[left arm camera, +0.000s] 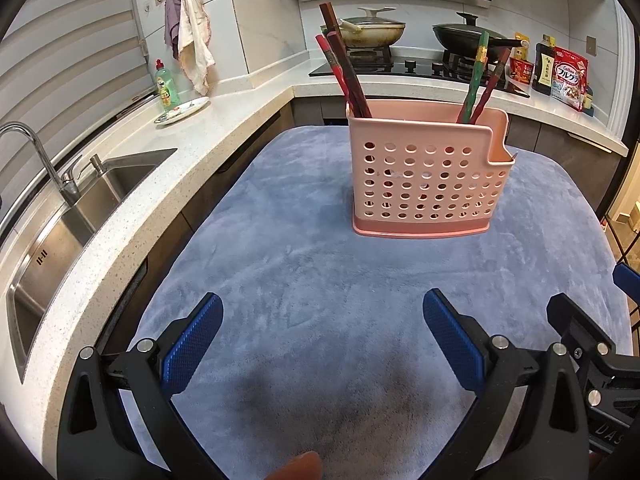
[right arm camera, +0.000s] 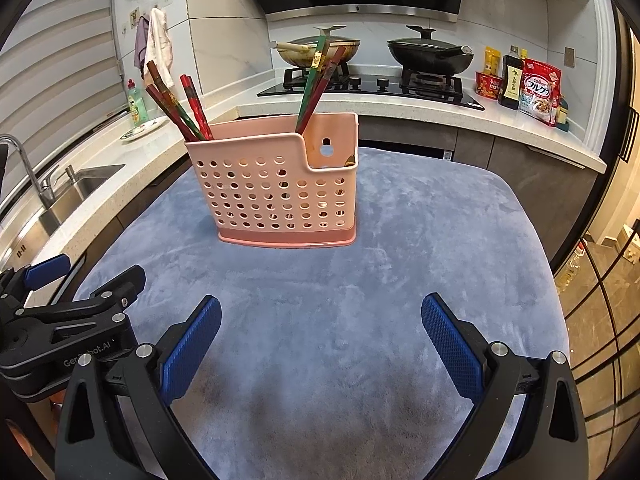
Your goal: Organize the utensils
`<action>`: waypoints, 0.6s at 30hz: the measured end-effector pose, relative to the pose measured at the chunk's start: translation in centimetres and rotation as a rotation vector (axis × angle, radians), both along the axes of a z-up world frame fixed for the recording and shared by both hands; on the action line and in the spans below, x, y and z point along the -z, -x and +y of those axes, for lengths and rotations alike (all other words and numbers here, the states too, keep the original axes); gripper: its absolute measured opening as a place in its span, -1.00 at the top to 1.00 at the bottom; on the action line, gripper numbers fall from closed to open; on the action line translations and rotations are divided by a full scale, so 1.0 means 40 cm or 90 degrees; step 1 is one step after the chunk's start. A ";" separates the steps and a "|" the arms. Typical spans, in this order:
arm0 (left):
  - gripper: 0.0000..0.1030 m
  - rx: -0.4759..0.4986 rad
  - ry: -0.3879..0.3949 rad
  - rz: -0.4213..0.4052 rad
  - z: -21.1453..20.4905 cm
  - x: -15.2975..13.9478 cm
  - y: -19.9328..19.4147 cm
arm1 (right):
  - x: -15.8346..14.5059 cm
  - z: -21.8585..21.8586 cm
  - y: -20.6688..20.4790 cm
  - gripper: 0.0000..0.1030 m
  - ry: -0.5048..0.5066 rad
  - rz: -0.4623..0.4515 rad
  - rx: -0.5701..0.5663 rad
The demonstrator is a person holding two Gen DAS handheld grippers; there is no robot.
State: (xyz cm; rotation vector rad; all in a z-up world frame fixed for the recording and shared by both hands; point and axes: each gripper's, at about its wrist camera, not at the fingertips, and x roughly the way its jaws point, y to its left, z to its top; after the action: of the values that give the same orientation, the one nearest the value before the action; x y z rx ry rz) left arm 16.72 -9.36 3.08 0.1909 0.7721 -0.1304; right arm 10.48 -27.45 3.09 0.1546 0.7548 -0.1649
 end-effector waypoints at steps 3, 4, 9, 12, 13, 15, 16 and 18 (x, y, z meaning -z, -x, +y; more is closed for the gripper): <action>-0.86 -0.003 0.001 0.001 0.001 0.002 -0.005 | 0.000 0.001 -0.001 -0.88 0.000 0.001 0.000; -0.86 -0.004 0.001 0.001 0.000 0.002 -0.007 | 0.000 0.001 -0.001 -0.88 0.000 0.001 0.000; -0.86 -0.005 0.001 -0.002 0.001 0.002 -0.011 | -0.001 0.002 -0.006 -0.88 0.000 0.003 0.000; -0.86 -0.003 0.000 -0.003 -0.001 0.001 -0.013 | 0.000 0.001 -0.012 -0.88 0.001 0.004 -0.001; -0.86 -0.002 0.000 -0.004 -0.003 0.002 -0.014 | 0.000 0.001 -0.014 -0.88 0.001 0.004 0.000; -0.86 -0.001 0.000 -0.004 -0.005 0.003 -0.016 | 0.001 0.001 -0.016 -0.88 0.000 0.005 0.000; -0.86 0.000 0.001 -0.003 -0.006 0.004 -0.017 | 0.001 0.001 -0.016 -0.88 0.001 0.006 0.000; -0.86 0.000 0.001 -0.003 -0.008 0.005 -0.020 | 0.002 0.000 -0.019 -0.88 0.001 0.007 0.000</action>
State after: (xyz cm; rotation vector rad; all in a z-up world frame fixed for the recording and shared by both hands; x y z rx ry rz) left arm 17.51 -9.66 2.90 0.1891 0.7668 -0.1308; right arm 11.25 -27.45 3.03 0.1527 0.7659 -0.1655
